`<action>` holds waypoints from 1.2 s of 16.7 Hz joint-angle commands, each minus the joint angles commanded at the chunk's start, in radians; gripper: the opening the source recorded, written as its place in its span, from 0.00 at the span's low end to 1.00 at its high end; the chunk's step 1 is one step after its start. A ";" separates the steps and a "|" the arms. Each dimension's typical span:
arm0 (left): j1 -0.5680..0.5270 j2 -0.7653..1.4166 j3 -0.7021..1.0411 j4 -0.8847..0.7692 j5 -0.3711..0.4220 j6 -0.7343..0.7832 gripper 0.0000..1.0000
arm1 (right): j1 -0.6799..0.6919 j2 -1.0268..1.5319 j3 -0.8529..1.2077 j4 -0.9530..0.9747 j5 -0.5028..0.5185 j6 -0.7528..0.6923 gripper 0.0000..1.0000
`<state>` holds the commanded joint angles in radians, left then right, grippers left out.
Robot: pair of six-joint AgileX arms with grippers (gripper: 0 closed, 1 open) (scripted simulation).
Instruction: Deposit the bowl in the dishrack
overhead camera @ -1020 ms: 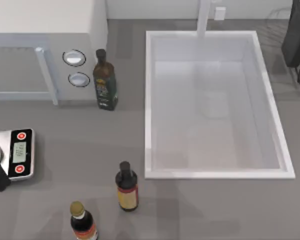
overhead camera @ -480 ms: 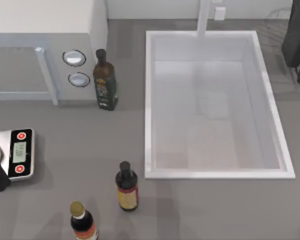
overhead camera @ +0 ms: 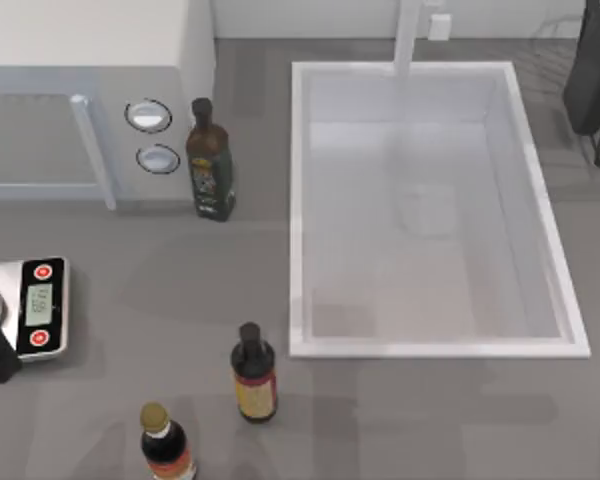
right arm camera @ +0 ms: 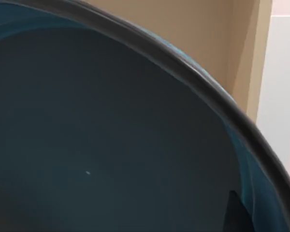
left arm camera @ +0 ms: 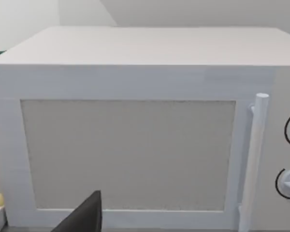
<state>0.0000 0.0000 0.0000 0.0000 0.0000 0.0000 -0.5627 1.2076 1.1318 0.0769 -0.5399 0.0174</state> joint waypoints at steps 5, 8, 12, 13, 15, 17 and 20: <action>0.000 0.000 0.000 0.000 0.000 0.000 1.00 | 0.116 0.306 -0.062 0.385 0.121 -0.004 0.00; 0.000 0.000 0.000 0.000 0.000 0.000 1.00 | 0.188 0.464 -0.107 0.595 0.194 -0.004 0.00; 0.000 0.000 0.000 0.000 0.000 0.000 1.00 | 0.251 0.582 -0.150 0.737 0.258 -0.001 0.00; 0.000 0.000 0.000 0.000 0.000 0.000 1.00 | 0.256 0.589 -0.153 0.746 0.263 -0.001 0.00; 0.000 0.000 0.000 0.000 0.000 0.000 1.00 | 0.256 0.589 -0.153 0.746 0.263 -0.001 0.00; 0.000 0.000 0.000 0.000 0.000 0.000 1.00 | 0.256 0.589 -0.153 0.746 0.263 -0.001 0.00; 0.000 0.000 0.000 0.000 0.000 0.000 1.00 | 0.256 0.589 -0.153 0.746 0.263 -0.001 0.23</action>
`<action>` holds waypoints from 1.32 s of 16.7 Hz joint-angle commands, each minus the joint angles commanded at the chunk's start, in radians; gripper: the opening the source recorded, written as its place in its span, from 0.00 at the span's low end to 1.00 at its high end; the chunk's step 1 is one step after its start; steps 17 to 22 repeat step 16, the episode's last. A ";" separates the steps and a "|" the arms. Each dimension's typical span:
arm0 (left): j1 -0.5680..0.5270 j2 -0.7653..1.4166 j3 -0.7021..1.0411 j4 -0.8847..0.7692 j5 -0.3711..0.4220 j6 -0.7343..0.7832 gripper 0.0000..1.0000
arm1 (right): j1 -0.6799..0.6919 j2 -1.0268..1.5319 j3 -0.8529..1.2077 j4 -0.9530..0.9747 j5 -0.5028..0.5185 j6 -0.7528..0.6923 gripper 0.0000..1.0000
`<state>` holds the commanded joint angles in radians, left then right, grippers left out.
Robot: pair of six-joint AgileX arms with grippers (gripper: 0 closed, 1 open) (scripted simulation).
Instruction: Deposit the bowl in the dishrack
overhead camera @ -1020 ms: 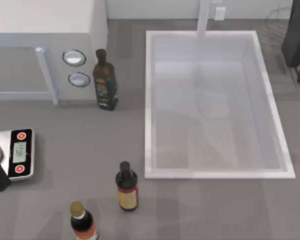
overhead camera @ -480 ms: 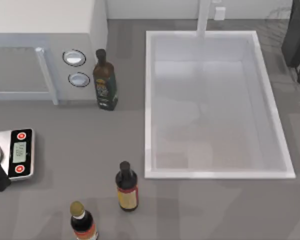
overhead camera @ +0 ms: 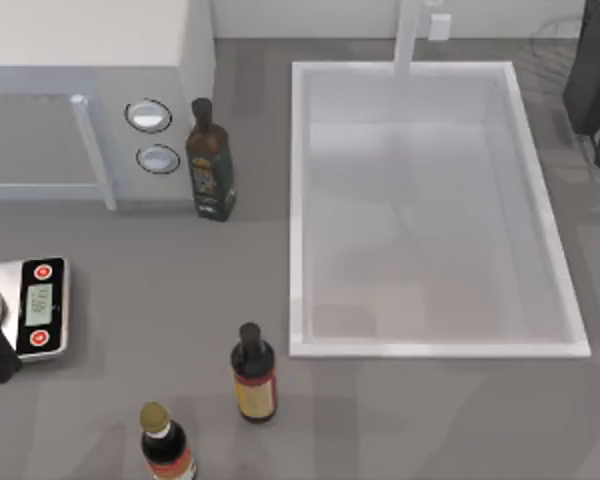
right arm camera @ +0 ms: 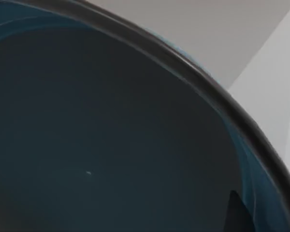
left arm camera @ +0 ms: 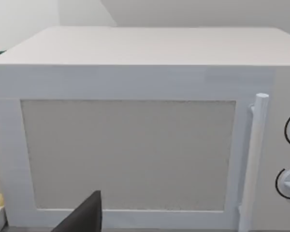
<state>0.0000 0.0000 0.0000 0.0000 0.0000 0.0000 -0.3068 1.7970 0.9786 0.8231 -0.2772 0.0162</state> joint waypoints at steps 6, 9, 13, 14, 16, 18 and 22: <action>0.000 0.000 0.000 0.000 0.000 0.000 1.00 | 0.000 0.000 0.000 0.000 0.000 0.000 0.68; 0.000 0.000 0.000 0.000 0.000 0.000 1.00 | 0.000 0.000 0.000 0.000 0.000 0.000 0.90; 0.000 0.000 0.000 0.000 0.000 0.000 1.00 | 0.000 0.000 0.000 0.000 0.000 0.000 1.00; 0.000 0.000 0.000 0.000 0.000 0.000 1.00 | 0.000 0.000 0.000 0.000 0.000 0.000 1.00; 0.000 0.000 0.000 0.000 0.000 0.000 1.00 | 0.000 0.000 0.000 0.000 0.000 0.000 1.00; 0.000 0.000 0.000 0.000 0.000 0.000 1.00 | 0.000 0.000 0.000 0.000 0.000 0.000 1.00; 0.000 0.000 0.000 0.000 0.000 0.000 1.00 | 0.000 0.000 0.000 0.000 0.000 0.000 1.00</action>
